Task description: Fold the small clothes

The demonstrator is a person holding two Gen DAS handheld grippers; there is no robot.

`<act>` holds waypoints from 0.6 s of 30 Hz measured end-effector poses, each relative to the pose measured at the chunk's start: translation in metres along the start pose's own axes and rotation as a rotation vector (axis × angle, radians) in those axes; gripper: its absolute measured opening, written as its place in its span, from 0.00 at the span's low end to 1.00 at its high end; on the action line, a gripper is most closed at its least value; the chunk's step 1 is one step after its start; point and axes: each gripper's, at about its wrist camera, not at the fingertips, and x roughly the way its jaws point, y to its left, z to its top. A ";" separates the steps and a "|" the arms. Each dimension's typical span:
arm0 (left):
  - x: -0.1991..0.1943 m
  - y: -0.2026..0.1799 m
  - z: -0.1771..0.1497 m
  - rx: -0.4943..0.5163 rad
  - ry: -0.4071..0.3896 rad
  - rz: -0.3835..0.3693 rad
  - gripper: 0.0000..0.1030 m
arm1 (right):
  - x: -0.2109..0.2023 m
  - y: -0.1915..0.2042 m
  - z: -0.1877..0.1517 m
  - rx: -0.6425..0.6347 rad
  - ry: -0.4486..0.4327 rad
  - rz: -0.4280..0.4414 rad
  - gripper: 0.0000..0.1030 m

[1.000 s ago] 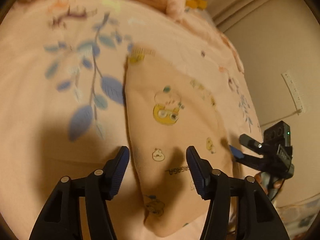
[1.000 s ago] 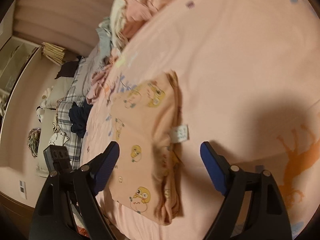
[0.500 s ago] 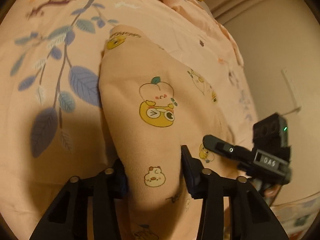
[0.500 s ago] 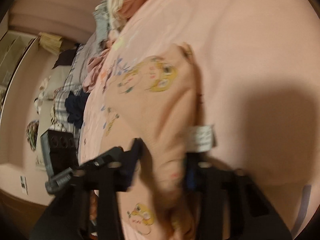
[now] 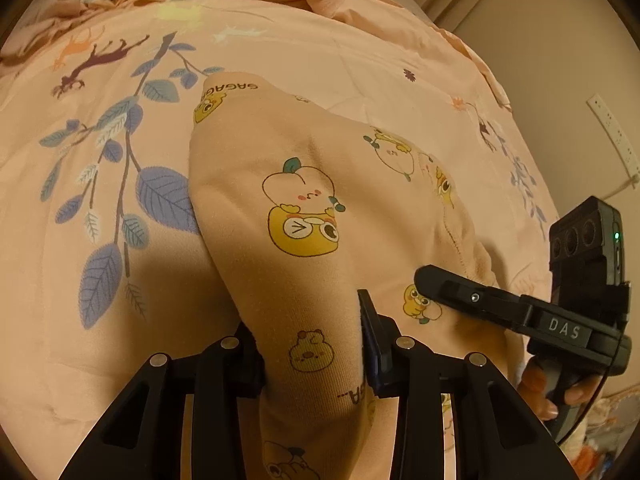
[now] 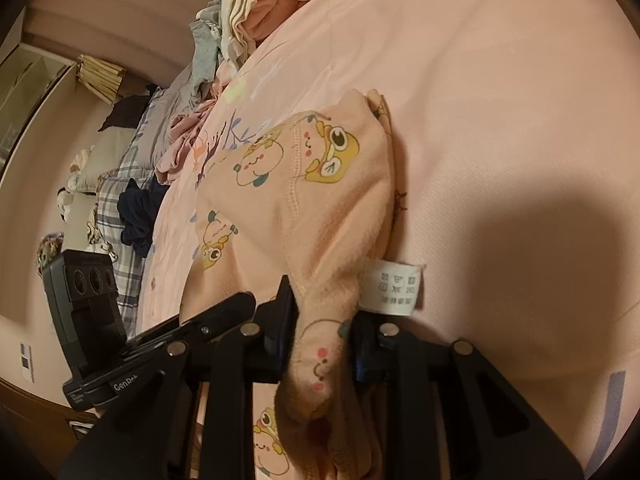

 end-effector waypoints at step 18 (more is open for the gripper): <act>-0.137 -0.062 -0.004 0.201 -0.281 0.034 0.29 | -0.102 0.077 -0.020 -0.151 -0.262 0.203 0.20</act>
